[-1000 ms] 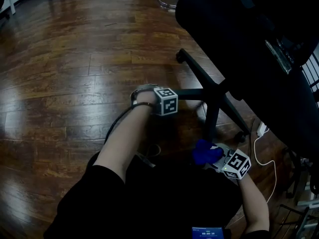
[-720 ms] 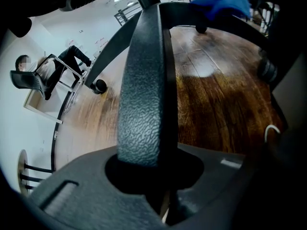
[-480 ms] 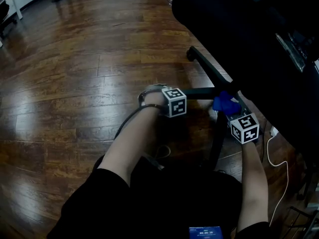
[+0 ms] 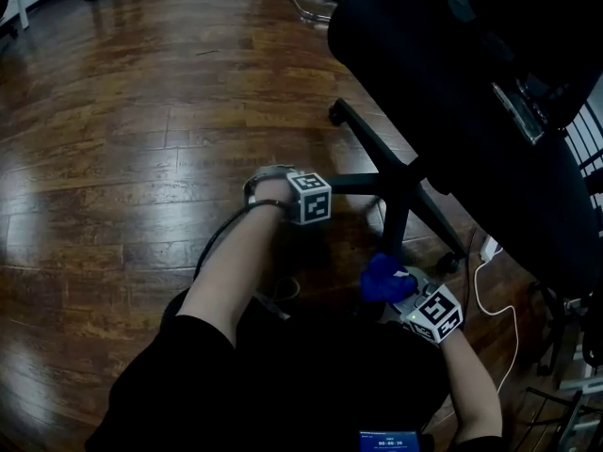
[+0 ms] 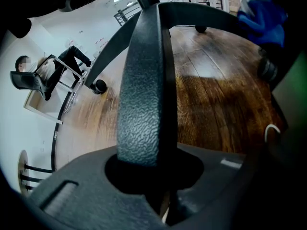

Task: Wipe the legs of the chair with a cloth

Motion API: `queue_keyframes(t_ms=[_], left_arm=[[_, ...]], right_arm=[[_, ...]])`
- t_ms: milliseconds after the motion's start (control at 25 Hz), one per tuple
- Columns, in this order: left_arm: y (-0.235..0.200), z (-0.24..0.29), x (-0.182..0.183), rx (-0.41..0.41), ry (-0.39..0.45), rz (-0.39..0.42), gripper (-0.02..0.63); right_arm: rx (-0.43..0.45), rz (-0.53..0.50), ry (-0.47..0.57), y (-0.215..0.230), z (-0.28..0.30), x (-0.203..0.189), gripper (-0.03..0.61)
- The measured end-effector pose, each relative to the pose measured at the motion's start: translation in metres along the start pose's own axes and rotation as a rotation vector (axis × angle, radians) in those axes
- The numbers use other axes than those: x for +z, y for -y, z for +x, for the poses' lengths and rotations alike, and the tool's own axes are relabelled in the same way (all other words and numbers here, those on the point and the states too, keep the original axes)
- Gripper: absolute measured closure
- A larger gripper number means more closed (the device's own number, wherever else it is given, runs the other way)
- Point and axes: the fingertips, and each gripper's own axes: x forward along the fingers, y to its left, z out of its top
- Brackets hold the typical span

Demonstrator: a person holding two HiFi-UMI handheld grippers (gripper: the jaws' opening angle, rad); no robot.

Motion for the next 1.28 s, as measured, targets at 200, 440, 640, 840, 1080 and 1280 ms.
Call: queue_keyframes(t_ms=[200,440,640,840,1080,1280], left_arm=[[-0.001,0.001,-0.001,0.001,-0.011,-0.002,0.549],[-0.004,0.0,-0.001,0.026,-0.021,-0.006,0.549],[-0.002,0.001,0.001,0.028,-0.008,-0.004,0.549],[-0.003,0.0,0.0,0.041,-0.002,-0.005,0.548],[-0.003,0.001,-0.001,0.047,0.002,-0.003,0.548],[-0.004,0.001,-0.006,0.043,-0.004,-0.008,0.548]], right_arm=[[0.12,-0.04,-0.025,-0.031,-0.004,-0.011,0.499],[-0.017,-0.05,0.018,0.03,0.012,0.012,0.5],[-0.27,0.083,0.114,0.141,0.026,0.048,0.5],[-0.417,0.106,0.135,0.172,0.031,0.062,0.5],[-0.3,0.077,0.063,0.112,0.026,0.043,0.5],[-0.108,-0.006,-0.054,0.019,0.021,0.014,0.5]])
